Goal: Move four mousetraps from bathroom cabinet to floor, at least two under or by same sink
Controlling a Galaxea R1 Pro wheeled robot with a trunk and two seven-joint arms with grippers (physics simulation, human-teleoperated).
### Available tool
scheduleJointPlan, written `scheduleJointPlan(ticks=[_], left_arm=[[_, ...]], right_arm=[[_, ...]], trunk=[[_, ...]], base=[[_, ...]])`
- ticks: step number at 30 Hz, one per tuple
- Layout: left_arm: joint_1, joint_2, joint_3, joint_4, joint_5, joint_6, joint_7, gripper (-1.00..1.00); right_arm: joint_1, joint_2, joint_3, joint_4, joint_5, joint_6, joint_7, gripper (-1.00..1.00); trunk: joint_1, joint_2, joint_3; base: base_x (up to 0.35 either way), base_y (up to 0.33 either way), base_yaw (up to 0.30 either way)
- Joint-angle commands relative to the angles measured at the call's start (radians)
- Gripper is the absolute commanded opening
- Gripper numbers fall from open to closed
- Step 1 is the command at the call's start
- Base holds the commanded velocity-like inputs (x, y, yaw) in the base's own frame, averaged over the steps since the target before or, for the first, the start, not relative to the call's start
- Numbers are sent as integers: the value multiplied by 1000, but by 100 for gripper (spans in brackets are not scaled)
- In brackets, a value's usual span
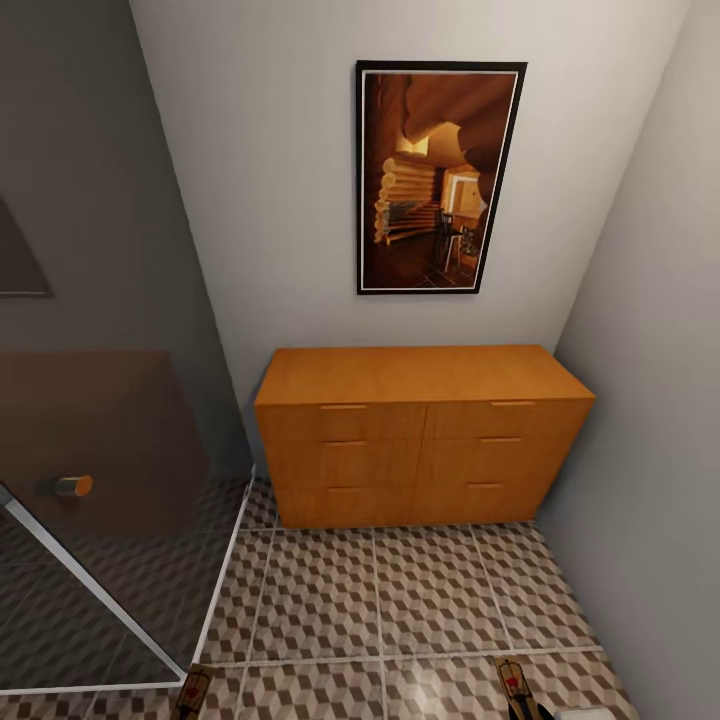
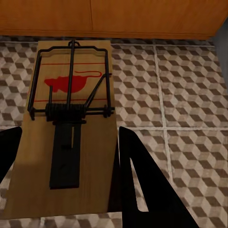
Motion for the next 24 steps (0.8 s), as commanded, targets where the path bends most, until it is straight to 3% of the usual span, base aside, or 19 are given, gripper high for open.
scheduleJointPlan(ticks=[1,24], left_arm=[[-1,-1,-6,2,-9,-3,13,-100],[-1,-2,-6,2,-9,-3,13,-100]], right_arm=[[-1,1,5,1,-13,-4,3,-100],[-1,6,4,1,-12,-4,2,-100]], trunk=[[1,-2,-2],[1,-2,-2]], base=[[0,0,115],[0,0,269]])
